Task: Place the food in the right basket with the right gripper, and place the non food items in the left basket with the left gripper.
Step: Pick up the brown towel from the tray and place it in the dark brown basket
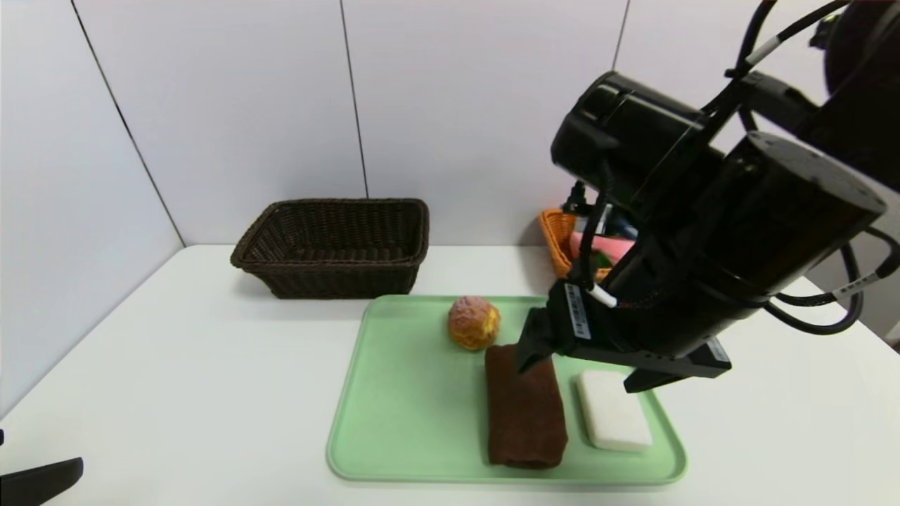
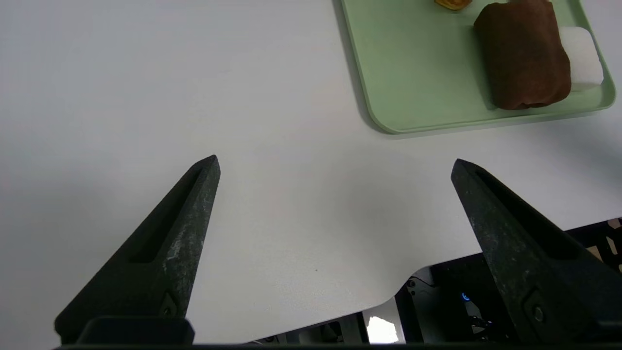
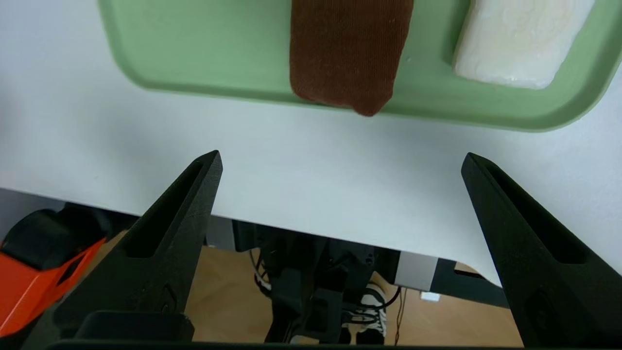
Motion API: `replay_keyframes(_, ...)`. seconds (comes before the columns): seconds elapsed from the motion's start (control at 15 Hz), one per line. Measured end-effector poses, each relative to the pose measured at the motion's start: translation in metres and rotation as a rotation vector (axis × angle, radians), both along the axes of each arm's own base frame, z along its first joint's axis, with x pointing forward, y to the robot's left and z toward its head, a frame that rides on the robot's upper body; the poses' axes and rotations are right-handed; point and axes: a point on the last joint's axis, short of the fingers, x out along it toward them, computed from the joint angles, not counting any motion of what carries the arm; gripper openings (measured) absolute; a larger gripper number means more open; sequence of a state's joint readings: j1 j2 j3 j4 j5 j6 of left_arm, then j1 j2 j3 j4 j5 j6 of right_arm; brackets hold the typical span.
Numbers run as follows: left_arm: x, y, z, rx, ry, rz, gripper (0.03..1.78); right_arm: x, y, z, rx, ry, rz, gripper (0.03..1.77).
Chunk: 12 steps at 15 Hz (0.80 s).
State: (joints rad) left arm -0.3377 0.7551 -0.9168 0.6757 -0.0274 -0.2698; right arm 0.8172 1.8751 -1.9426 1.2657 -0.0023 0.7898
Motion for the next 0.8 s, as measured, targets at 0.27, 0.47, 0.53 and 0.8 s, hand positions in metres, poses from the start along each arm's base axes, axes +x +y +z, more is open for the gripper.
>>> replay_keyframes(0.27, -0.002, 0.001, -0.001, -0.002, -0.006, 0.000, 1.69, 0.013, 0.015, -0.021, -0.061, 0.013, -0.008, 1.70)
replay_keyframes(0.47, -0.003, 0.001, -0.002, -0.001, -0.005, -0.001, 1.69, 0.018, 0.017, -0.024, -0.108, -0.038, -0.028, 1.70)
replay_keyframes(0.53, -0.003, 0.001, -0.002, -0.001, -0.004, -0.001, 1.69, 0.019, 0.016, -0.024, -0.140, -0.071, -0.043, 1.70)
replay_keyframes(0.8, -0.001, 0.000, -0.002, -0.001, 0.002, -0.010, 1.69, 0.017, 0.022, -0.026, -0.190, -0.137, -0.060, 1.70)
